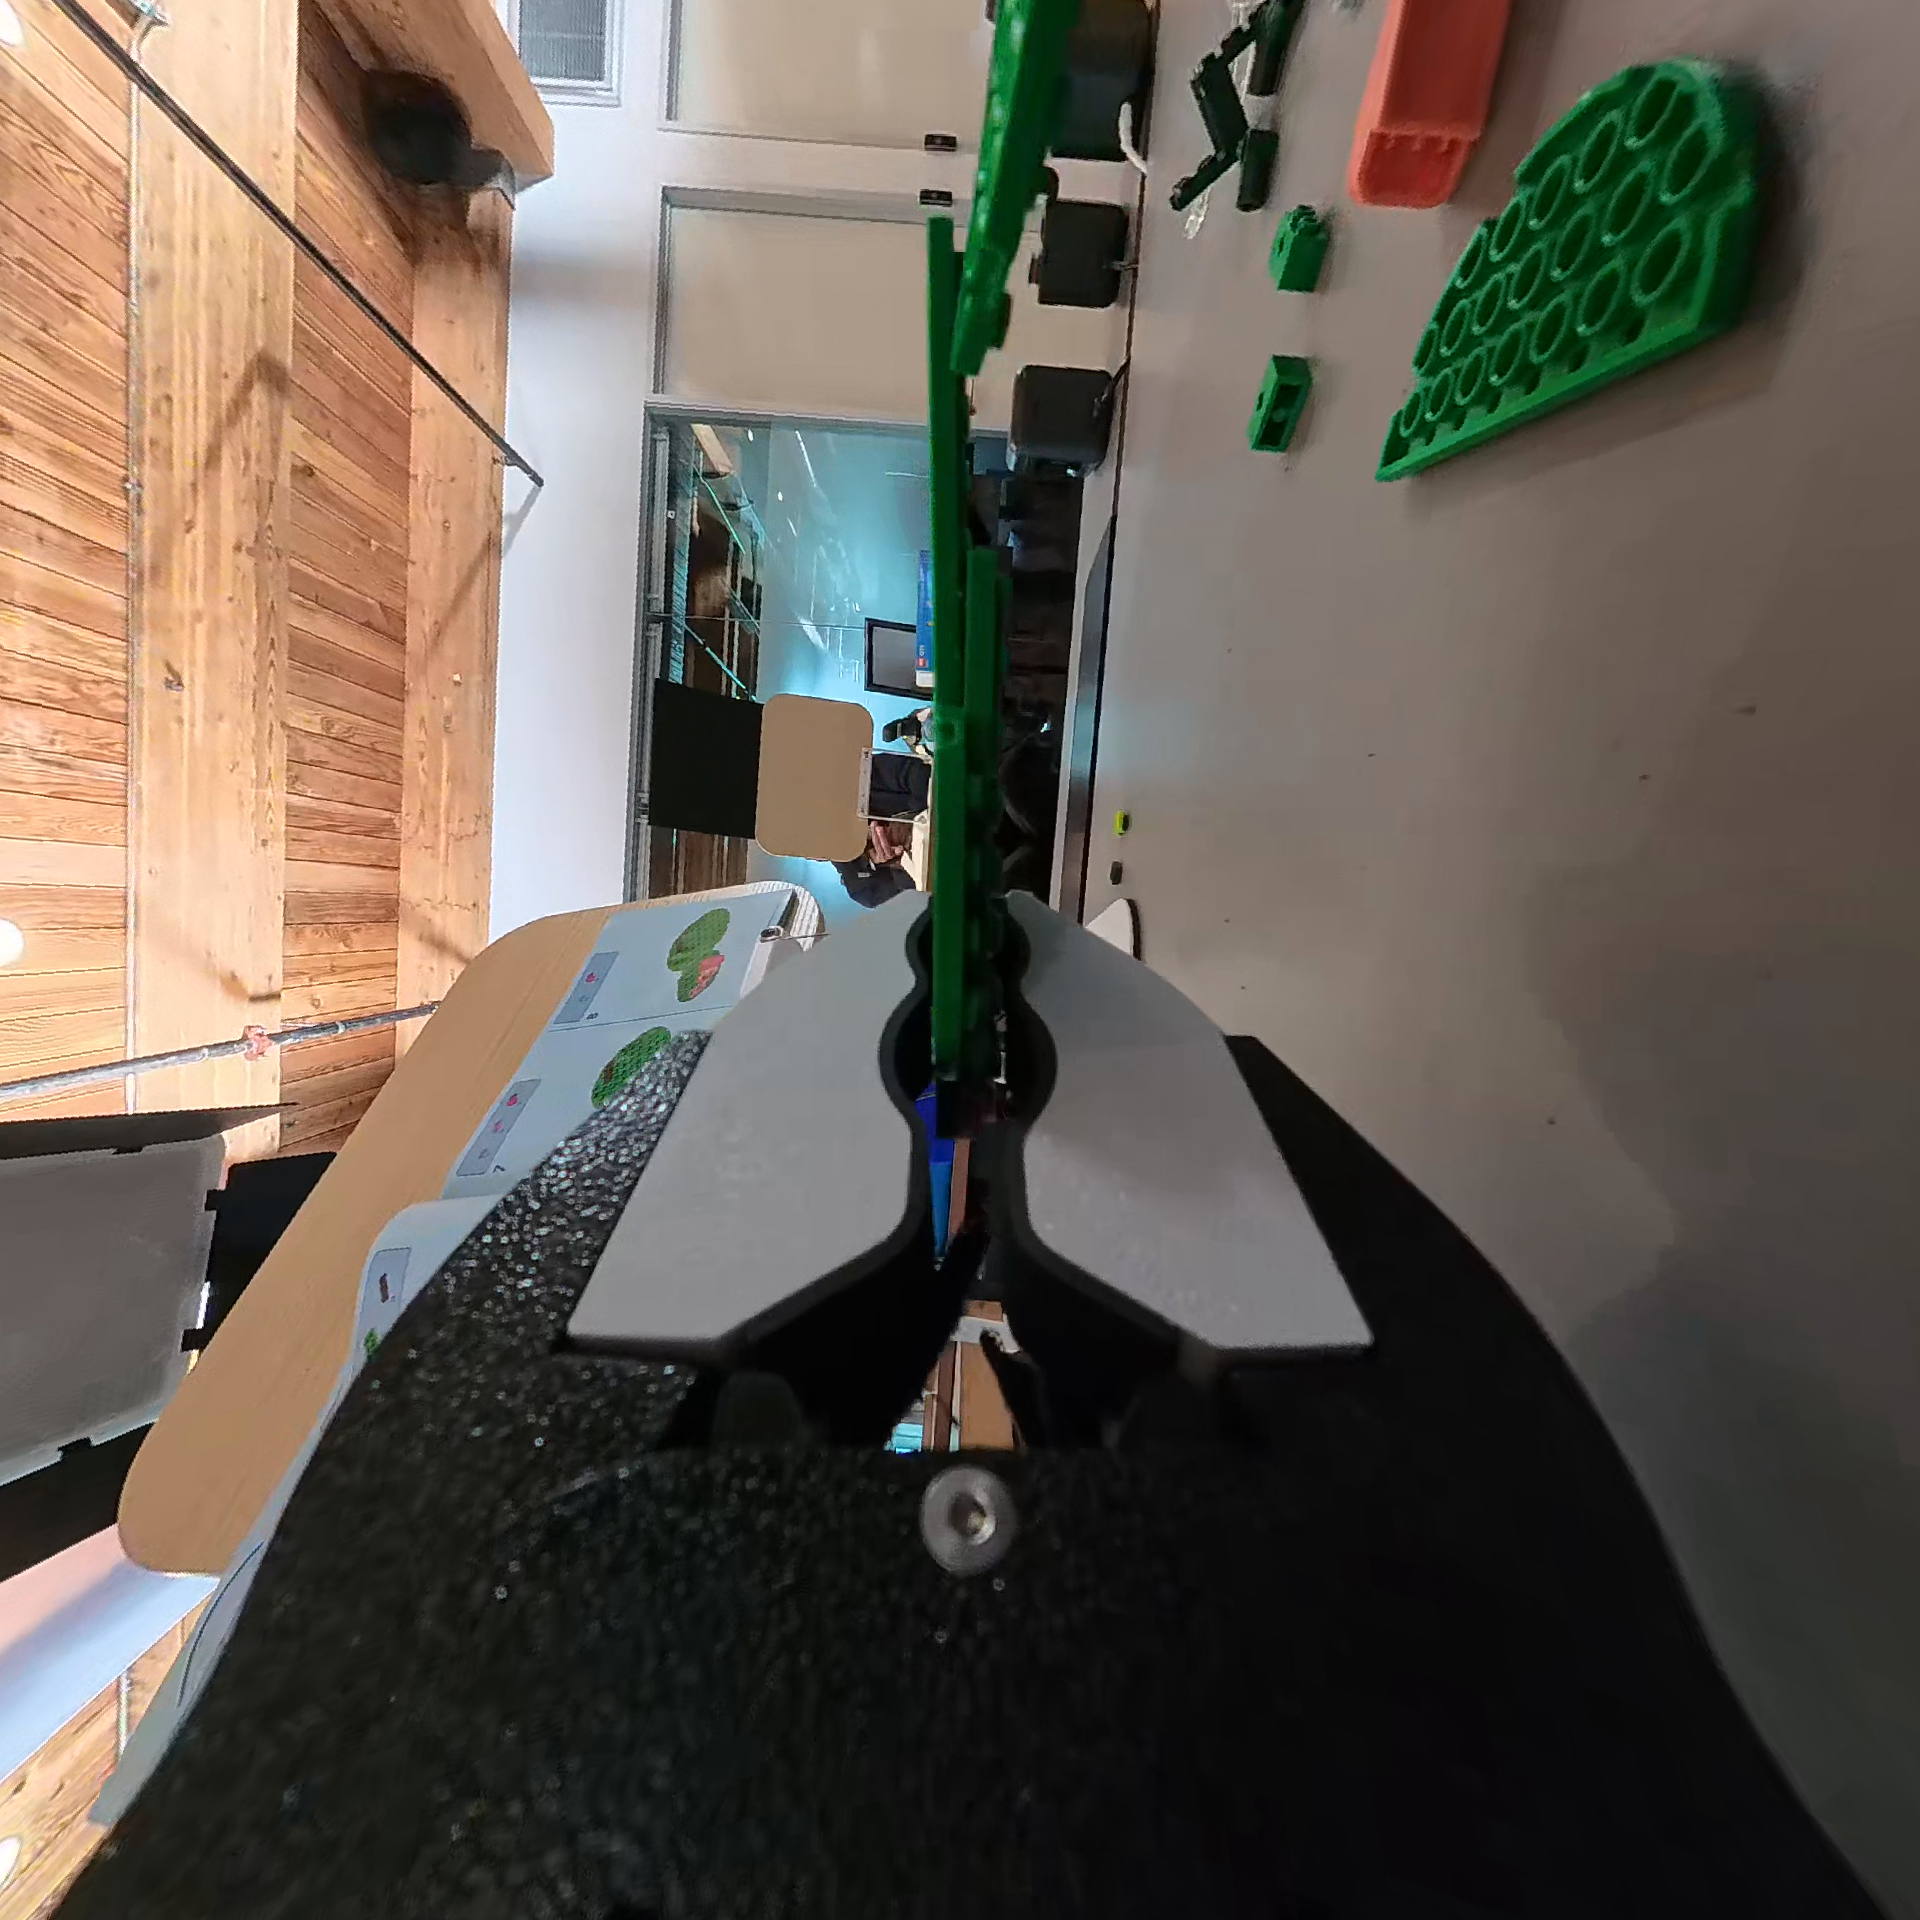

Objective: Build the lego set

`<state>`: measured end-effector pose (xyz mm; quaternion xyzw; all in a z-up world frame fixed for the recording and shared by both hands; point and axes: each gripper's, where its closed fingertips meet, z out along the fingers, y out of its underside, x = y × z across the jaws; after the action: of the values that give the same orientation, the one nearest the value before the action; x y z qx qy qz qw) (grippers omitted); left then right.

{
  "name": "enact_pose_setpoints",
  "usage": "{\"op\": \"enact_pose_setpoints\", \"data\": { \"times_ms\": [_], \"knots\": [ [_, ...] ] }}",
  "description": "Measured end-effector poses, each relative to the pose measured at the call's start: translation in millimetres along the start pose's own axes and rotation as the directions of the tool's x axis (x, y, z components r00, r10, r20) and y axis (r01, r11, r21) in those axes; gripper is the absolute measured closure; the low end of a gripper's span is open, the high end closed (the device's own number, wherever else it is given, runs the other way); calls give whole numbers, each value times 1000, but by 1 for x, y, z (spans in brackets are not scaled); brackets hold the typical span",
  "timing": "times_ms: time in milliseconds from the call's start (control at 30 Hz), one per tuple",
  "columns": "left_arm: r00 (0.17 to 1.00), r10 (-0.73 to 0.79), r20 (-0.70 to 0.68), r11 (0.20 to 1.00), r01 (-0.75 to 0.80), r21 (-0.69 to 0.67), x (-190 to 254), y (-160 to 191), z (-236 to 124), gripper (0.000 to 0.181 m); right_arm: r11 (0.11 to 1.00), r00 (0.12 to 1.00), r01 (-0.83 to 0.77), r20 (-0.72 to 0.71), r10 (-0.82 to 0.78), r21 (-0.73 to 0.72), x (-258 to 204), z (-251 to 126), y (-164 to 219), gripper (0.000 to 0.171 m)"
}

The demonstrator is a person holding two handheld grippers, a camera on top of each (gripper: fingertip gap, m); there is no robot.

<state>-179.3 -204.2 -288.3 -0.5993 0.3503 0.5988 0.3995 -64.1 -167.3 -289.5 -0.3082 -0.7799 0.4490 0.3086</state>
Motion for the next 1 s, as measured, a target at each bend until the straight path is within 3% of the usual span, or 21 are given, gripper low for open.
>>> {"op": "enact_pose_setpoints", "data": {
  "times_ms": [33, 1000],
  "knots": [
    [1000, 1, -1, 1000, -1, 0, 0, 0, 0, 173, 1000, 1000, 3, 0, -3, 0, 0, 0, 0, 144],
    [1000, -6, -22, 1000, 6, 12, 5, -3, 1, 173, 999, 999, 36, 11, -36, -4, -5, 4, 1, 144]
  ]
}}
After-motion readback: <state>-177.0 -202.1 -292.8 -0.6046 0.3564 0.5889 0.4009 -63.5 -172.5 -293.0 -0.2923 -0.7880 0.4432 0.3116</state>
